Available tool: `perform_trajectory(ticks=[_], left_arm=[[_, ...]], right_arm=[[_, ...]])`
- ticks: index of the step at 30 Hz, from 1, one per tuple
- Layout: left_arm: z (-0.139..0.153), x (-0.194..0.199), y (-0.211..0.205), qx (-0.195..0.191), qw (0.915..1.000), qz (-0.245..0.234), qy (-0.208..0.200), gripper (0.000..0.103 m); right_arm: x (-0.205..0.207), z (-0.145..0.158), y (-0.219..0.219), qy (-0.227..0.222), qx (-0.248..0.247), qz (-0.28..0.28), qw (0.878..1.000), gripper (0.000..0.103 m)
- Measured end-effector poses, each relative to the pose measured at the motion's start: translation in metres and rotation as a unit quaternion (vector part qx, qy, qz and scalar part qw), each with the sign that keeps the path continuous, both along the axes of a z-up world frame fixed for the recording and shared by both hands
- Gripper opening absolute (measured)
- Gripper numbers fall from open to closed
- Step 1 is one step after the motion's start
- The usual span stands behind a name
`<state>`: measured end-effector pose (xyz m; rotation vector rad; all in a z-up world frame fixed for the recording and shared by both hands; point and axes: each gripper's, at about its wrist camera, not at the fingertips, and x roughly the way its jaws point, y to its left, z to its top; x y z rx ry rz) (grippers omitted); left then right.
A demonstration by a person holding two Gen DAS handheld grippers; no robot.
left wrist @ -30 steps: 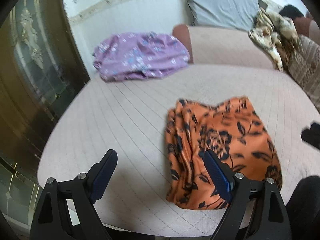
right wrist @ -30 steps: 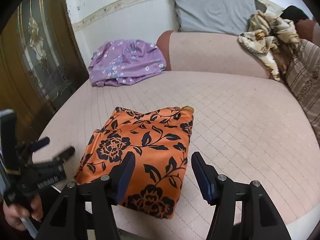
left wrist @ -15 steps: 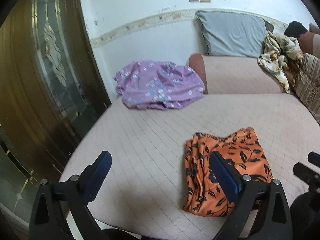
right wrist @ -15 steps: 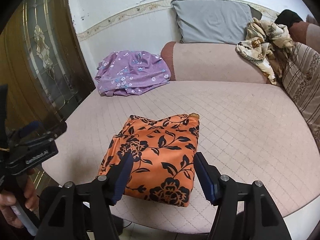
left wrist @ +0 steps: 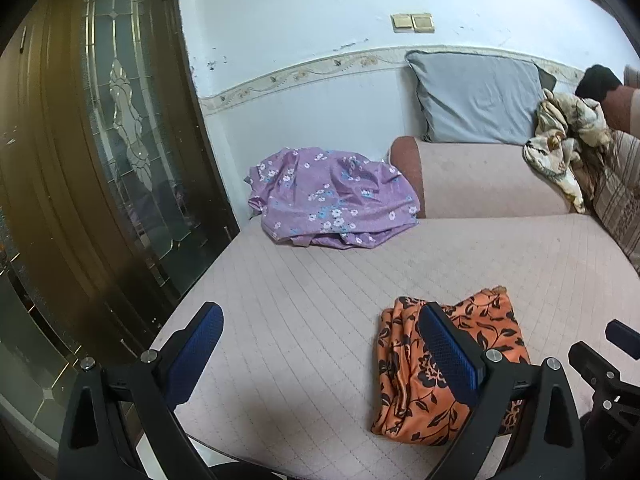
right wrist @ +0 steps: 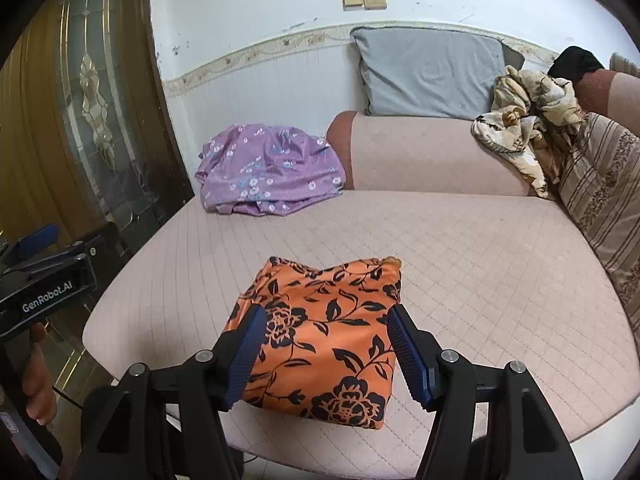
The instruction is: Fold small clothes
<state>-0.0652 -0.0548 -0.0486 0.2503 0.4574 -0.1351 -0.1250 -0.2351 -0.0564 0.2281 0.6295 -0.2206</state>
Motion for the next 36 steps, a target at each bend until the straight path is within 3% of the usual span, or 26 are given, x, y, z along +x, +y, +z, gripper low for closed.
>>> perform_trajectory(ticks=[17, 36], left_arm=[[0.008, 0.001, 0.011, -0.016, 0.9997, 0.017, 0.006, 0.098], [0.005, 0.005, 0.024, -0.023, 0.9994, 0.024, 0.011, 0.098]], right_arm=[[-0.007, 0.017, 0.008, -0.034, -0.011, -0.019, 0.999, 0.067], [-0.001, 0.003, 0.016, -0.009, -0.008, -0.026, 1.0, 0.067]])
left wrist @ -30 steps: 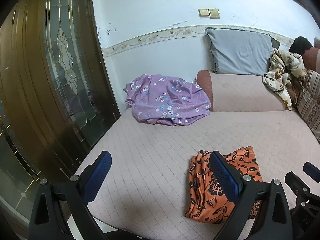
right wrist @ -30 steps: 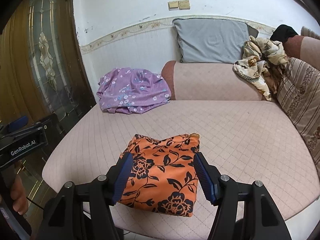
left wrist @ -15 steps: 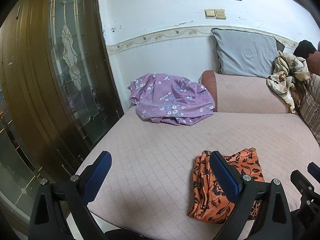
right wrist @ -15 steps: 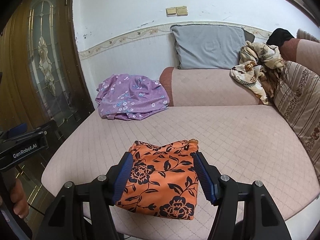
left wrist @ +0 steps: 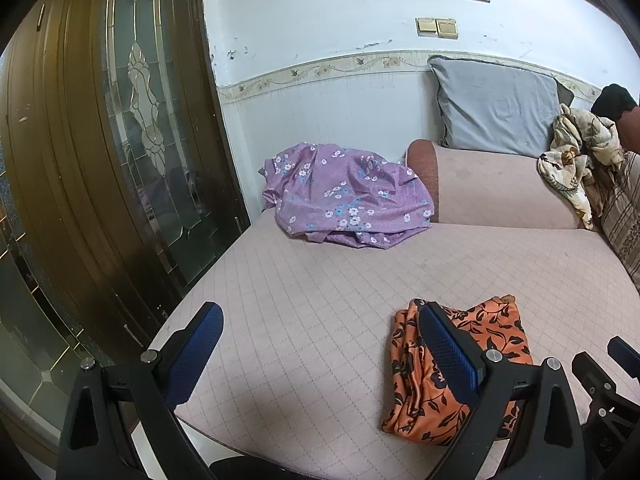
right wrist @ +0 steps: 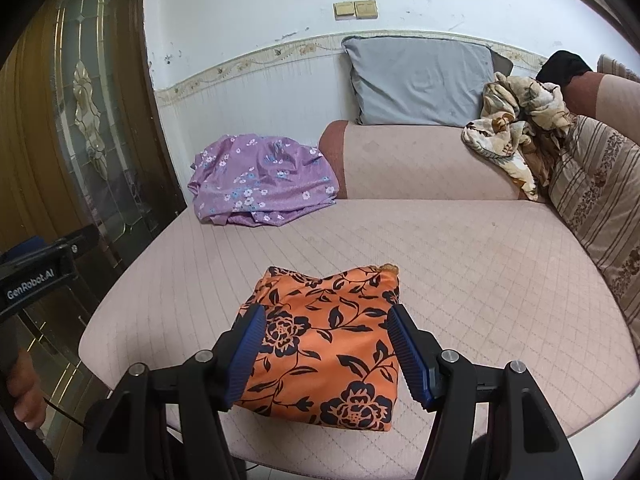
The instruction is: Fold small clothes
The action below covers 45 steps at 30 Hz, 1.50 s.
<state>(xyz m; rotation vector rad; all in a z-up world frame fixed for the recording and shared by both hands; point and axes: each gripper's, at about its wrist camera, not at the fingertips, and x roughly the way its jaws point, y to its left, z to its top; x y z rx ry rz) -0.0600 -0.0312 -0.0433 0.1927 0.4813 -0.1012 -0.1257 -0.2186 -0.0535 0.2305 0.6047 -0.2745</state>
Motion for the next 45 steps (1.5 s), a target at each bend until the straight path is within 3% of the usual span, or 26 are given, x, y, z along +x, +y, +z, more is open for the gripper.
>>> perform_trajectory(ticks=[28, 45], left_arm=[[0.019, -0.027, 0.015, -0.016, 0.9994, -0.01, -0.03, 0.098], [0.022, -0.019, 0.013, -0.011, 0.9995, -0.005, -0.028, 0.098]], right_arm=[[-0.018, 0.032, 0.021, -0.045, -0.031, -0.017, 0.998, 0.067], [-0.002, 0.027, 0.023, -0.036, -0.037, -0.007, 0.999, 0.067]])
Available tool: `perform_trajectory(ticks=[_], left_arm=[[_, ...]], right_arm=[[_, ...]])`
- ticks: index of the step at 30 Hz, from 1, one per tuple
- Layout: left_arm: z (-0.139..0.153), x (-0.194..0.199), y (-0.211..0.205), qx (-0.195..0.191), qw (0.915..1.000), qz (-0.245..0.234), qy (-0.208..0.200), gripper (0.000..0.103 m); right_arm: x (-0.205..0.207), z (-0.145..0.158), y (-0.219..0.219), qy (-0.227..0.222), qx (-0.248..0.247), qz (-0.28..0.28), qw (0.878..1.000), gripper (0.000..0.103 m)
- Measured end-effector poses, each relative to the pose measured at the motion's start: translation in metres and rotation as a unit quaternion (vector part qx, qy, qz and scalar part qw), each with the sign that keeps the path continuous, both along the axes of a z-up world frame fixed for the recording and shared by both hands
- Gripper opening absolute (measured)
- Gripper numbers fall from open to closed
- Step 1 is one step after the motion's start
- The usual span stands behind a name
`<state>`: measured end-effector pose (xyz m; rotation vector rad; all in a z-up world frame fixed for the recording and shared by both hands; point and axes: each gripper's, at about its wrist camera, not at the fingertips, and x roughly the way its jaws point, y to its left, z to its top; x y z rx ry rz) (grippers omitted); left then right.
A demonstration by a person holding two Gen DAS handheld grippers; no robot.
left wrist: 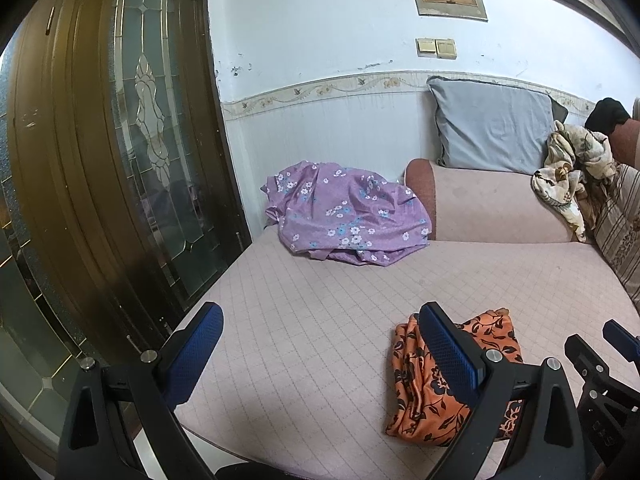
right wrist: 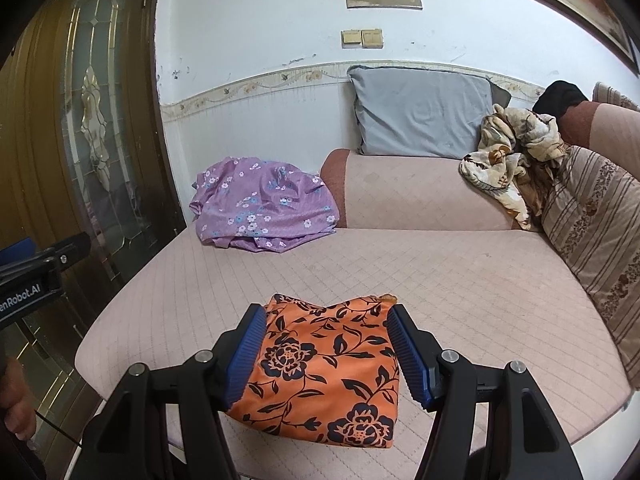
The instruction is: Fold small clothes
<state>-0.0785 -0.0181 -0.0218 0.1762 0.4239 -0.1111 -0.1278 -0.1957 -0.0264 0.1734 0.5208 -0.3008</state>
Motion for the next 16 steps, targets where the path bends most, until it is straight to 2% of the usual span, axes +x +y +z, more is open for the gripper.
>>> perform_trajectory(ticks=[12, 16], left_arm=[[-0.01, 0.019, 0.001, -0.011, 0.9998, -0.003, 0.018, 0.098], [-0.018, 0.03, -0.005, -0.002, 0.9998, 0.005, 0.017, 0.098]], right_arm=[[0.018, -0.012, 0.003, 0.018, 0.0, 0.012, 1.0, 0.067], [0.026, -0.019, 0.001, 0.029, 0.01, 0.016, 0.999, 0.067]])
